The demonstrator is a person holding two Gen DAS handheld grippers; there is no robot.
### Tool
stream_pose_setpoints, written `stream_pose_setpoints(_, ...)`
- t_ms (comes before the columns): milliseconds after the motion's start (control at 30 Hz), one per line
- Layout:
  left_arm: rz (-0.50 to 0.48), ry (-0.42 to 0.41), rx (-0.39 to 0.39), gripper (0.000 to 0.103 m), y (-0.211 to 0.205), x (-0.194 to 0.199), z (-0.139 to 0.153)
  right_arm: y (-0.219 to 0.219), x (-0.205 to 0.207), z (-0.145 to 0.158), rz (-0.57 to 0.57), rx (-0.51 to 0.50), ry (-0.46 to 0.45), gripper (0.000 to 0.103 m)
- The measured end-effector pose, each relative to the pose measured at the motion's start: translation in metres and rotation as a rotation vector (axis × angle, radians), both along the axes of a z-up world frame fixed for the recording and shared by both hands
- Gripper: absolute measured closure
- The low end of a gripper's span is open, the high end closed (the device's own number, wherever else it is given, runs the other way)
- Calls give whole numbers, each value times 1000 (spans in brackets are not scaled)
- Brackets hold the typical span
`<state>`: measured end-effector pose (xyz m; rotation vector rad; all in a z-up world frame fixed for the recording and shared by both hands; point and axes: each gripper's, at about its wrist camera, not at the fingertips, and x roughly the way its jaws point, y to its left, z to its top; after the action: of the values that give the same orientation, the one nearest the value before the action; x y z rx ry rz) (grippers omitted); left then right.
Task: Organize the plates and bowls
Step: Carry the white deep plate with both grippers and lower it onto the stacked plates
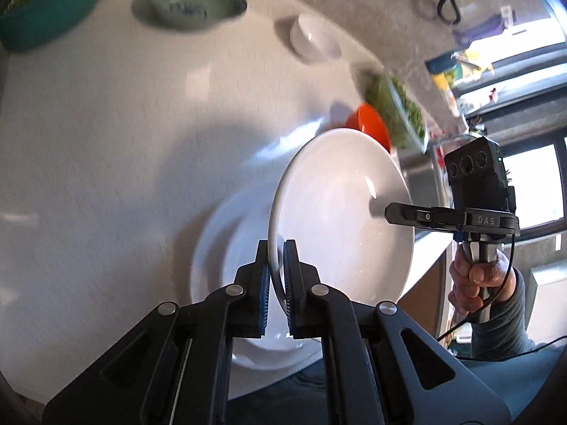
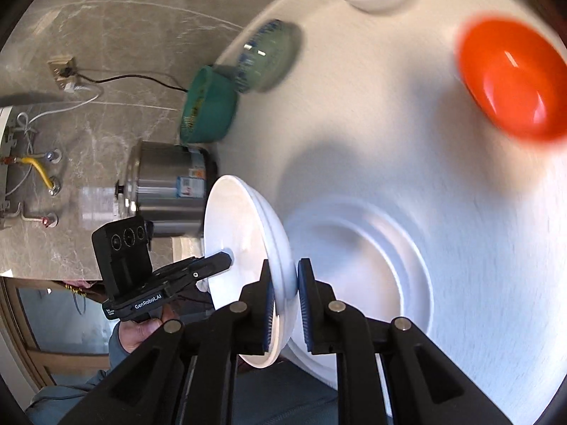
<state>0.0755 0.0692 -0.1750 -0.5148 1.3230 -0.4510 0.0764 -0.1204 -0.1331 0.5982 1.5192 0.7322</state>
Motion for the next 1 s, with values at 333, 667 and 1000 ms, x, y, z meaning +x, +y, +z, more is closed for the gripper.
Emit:
stream_pose_setpoints(333,-53,33,104,97,-36,-37,-37,-3,-39,-46,-3,-110,41,88)
stream_pose_setpoints(667,-81,-7,211,96,-69,-30,-56,11,-40,-54,64,-233,-42,88)
stream_pose_setpoints(1000,-48,-36,265,95,-60,-17,-60,25,-47,-47,159,-378,-160,87)
